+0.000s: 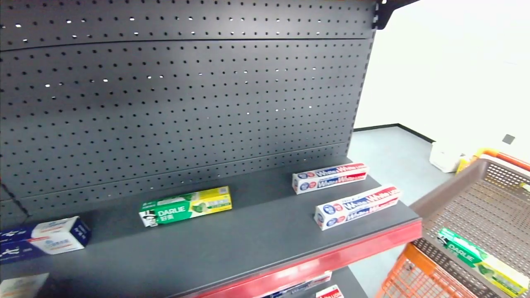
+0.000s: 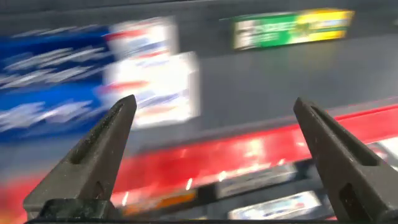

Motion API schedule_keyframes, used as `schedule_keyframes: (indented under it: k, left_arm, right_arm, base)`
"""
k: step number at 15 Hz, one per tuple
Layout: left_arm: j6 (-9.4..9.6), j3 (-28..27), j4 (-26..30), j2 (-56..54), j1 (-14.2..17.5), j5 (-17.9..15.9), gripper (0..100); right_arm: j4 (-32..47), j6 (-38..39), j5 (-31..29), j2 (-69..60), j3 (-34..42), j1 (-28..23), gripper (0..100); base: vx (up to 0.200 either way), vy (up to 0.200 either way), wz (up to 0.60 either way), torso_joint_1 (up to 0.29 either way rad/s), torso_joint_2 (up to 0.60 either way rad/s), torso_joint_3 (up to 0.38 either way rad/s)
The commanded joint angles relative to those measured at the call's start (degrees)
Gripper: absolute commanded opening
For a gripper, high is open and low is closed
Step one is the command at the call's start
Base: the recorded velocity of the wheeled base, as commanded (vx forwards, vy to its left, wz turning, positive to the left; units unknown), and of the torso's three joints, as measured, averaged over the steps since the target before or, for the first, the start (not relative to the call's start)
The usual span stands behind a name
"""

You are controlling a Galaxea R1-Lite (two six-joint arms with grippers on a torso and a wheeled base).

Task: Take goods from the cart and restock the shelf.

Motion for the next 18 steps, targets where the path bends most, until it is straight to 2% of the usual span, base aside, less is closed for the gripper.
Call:
schedule_keyframes:
  k: [1, 8, 18]
  left_arm:
    - [-0.04, 0.0, 0.0, 0.0, 0.0, 0.0, 100]
    - [0.05, 0.0, 0.0, 0.0, 0.0, 0.0, 100]
    - [-0.04, 0.0, 0.0, 0.0, 0.0, -0.2, 100]
  right_arm:
    - [0.0, 0.0, 0.0, 0.1, 0.0, 0.0, 100]
    - [0.0, 0.0, 0.0, 0.1, 0.0, 0.0, 100]
    - [0.0, 0.0, 0.0, 0.1, 0.0, 0.0, 100]
  base:
    - [0.0, 0.0, -0.6, -0.007, 0.01, 0.002]
    - [0.0, 0.0, -0.6, 0.004, 0.0, 0.002]
    - [0.0, 0.0, 0.0, 0.0, 0.0, 0.0]
